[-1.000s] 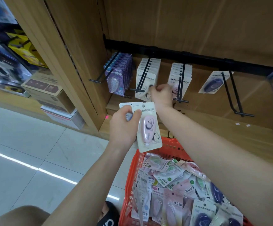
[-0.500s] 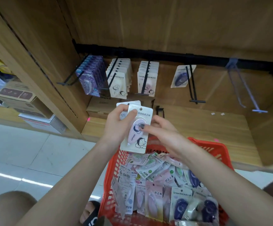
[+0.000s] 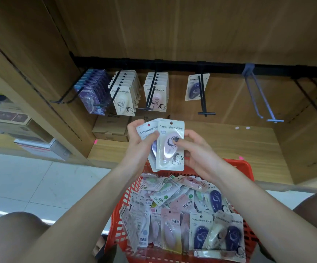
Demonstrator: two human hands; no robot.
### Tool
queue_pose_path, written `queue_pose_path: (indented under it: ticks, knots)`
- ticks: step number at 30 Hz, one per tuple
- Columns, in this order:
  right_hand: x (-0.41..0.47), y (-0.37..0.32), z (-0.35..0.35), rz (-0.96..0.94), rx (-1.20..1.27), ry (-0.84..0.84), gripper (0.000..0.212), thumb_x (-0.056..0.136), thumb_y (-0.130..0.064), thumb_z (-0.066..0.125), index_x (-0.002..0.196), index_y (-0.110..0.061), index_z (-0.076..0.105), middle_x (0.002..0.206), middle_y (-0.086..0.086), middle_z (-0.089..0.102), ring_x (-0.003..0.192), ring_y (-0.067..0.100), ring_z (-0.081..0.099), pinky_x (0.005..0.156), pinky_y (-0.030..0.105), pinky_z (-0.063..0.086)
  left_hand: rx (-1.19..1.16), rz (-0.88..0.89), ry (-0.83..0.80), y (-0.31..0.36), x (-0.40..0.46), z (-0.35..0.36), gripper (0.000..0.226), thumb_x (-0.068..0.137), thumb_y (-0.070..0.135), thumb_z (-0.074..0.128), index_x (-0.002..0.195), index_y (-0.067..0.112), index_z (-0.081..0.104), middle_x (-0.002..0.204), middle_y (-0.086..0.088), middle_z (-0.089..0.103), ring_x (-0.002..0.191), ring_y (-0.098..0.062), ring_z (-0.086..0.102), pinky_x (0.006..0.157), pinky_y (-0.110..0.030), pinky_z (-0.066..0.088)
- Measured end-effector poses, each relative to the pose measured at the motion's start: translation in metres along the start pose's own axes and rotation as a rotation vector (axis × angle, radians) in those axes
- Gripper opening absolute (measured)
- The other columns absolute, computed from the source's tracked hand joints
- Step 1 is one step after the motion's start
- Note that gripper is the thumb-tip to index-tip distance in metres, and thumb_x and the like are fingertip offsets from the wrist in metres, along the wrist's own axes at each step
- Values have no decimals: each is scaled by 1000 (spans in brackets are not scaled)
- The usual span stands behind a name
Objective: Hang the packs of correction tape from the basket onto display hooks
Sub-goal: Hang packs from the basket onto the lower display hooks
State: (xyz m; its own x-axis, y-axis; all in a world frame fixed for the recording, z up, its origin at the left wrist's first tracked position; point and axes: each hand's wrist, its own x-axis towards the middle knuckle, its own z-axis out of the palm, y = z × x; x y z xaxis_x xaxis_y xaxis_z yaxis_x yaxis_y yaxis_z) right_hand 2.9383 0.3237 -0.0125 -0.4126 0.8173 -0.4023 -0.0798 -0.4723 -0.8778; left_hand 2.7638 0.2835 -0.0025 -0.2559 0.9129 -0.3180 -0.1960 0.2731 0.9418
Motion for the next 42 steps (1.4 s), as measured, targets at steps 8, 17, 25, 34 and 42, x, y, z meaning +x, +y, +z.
queue_pose_path:
  ticks: [8, 17, 25, 34, 42]
  knots:
    - [-6, 9, 15, -7, -25, -94, 32, 103, -18, 63, 134, -28, 63, 122, 12, 75, 108, 31, 75, 95, 54, 59, 78, -6, -76, -3, -1, 10, 27, 102, 22, 65, 124, 19, 51, 118, -13, 72, 107, -31, 74, 94, -57, 59]
    - [-5, 9, -8, -56, 8, 124, 42, 93, 4, 68, 126, -22, 65, 118, 6, 77, 116, 27, 68, 110, 49, 46, 127, 72, -22, 5, 7, -5, 28, 97, 27, 73, 120, 20, 59, 113, -5, 77, 102, -27, 77, 91, -60, 60]
    - [-4, -1, -35, -291, -135, 321, 43, 90, 16, 64, 105, -22, 52, 107, 5, 79, 91, 15, 76, 81, 43, 54, 204, 213, 78, 18, 17, -19, 25, 95, 18, 75, 116, 26, 65, 97, 16, 80, 89, -7, 78, 69, -28, 62]
    - [-11, 5, -36, -338, -112, 321, 41, 88, 19, 63, 96, -17, 44, 93, 6, 77, 86, 16, 74, 76, 35, 54, 205, 193, 133, 15, 26, -19, 18, 97, 24, 73, 113, 28, 66, 103, 9, 80, 93, -13, 78, 87, -47, 63]
    - [-18, 5, -31, -373, -100, 360, 38, 89, 21, 56, 97, -12, 40, 78, -7, 74, 75, 5, 71, 60, 15, 51, 202, 196, 123, 16, 27, -16, 15, 98, 25, 72, 112, 28, 66, 105, 6, 80, 94, -17, 78, 87, -52, 63]
